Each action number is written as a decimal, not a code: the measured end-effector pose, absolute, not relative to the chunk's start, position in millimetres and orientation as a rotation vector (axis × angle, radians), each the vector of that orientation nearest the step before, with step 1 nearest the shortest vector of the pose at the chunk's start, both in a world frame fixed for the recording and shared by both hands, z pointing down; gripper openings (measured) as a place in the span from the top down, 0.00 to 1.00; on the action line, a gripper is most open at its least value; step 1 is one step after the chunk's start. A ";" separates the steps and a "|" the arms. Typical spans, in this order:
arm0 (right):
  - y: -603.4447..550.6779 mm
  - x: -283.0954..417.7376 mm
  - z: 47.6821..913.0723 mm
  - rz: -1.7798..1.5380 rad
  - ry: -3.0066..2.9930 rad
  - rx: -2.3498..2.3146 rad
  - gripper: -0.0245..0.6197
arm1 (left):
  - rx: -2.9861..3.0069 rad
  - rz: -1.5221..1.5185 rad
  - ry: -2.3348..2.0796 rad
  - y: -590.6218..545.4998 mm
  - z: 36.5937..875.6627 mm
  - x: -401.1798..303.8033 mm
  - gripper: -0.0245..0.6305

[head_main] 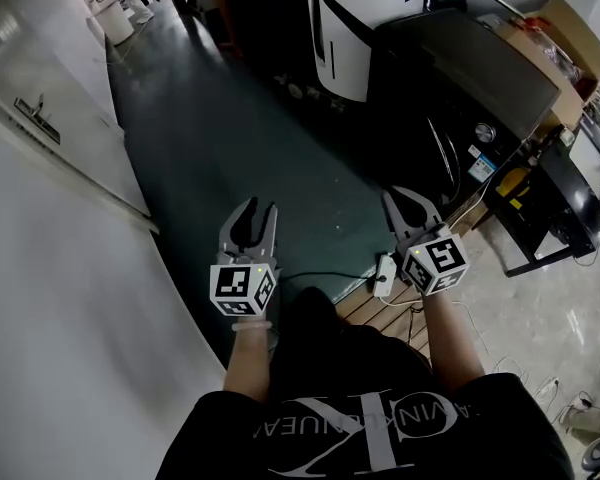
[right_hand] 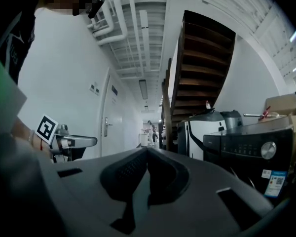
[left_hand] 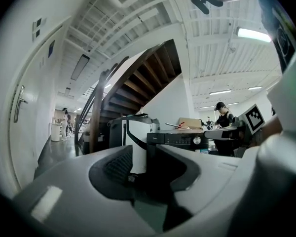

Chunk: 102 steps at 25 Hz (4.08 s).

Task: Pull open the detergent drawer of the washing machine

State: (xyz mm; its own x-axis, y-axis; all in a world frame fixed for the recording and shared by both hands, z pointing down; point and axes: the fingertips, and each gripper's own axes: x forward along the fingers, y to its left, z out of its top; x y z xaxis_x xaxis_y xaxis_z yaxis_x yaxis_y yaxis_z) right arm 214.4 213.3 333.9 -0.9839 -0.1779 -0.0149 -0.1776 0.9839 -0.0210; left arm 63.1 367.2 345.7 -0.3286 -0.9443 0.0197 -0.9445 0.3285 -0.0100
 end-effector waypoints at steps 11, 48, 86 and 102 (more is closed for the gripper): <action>209.2 222.7 336.4 -0.005 3.113 -0.270 0.94 | 1.842 0.042 -2.528 348.3 346.0 71.6 0.74; -41.6 51.9 334.9 -0.004 2.886 -1.263 0.94 | 2.608 0.316 -1.724 -38.6 366.1 -144.1 0.74; -134.6 10.6 410.5 -0.376 2.828 -1.525 0.94 | 2.489 0.040 -1.159 -176.5 435.3 -71.9 0.74; -158.3 6.6 467.2 -0.372 2.909 -1.466 0.94 | 2.337 -0.203 -1.049 -225.8 481.5 -42.5 0.72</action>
State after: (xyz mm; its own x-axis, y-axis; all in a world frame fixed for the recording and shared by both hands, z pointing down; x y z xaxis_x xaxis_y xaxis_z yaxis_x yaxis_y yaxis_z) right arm 6.6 -158.3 467.2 -0.5926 -0.7743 0.2219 -0.8052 0.5764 -0.1393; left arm -42.5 -225.8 481.5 0.6818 -0.7261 0.0887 -0.6405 -0.5339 0.5519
